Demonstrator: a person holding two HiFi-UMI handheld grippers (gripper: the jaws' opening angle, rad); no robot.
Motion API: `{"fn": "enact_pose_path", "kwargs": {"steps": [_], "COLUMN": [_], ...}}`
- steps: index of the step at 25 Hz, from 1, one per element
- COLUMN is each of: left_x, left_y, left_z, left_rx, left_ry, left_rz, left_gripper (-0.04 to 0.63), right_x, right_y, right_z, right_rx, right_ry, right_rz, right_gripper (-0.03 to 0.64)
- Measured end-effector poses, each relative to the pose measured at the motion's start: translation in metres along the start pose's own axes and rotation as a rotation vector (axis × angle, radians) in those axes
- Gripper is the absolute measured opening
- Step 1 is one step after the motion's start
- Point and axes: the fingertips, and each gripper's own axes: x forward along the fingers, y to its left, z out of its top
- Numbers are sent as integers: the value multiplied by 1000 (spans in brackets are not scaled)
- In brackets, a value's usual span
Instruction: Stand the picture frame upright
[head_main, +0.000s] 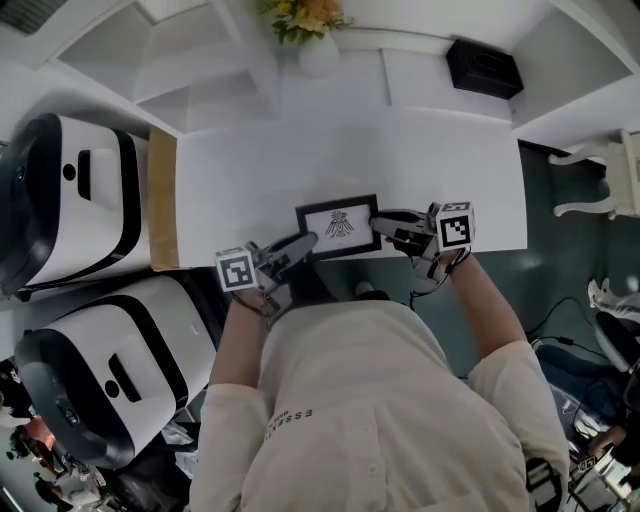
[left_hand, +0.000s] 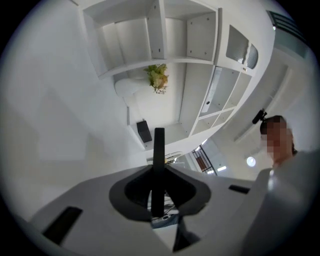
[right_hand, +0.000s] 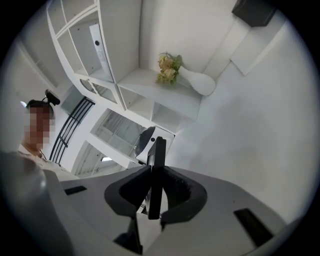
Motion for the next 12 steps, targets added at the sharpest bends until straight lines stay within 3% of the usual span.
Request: {"fn": "enact_pose_path", "kwargs": {"steps": [5, 12], "left_x": [-32, -70], "left_y": [15, 44], "left_z": [50, 117], "left_rx": [129, 179], "left_ry": [75, 114], "left_rz": [46, 93], "left_gripper": [72, 74], "right_x": [52, 122], "right_y": [-5, -18], "right_z": [19, 53], "right_rx": [-56, -82], "right_ry": [23, 5], "right_rz": [-96, -174], "right_gripper": [84, 84]}}
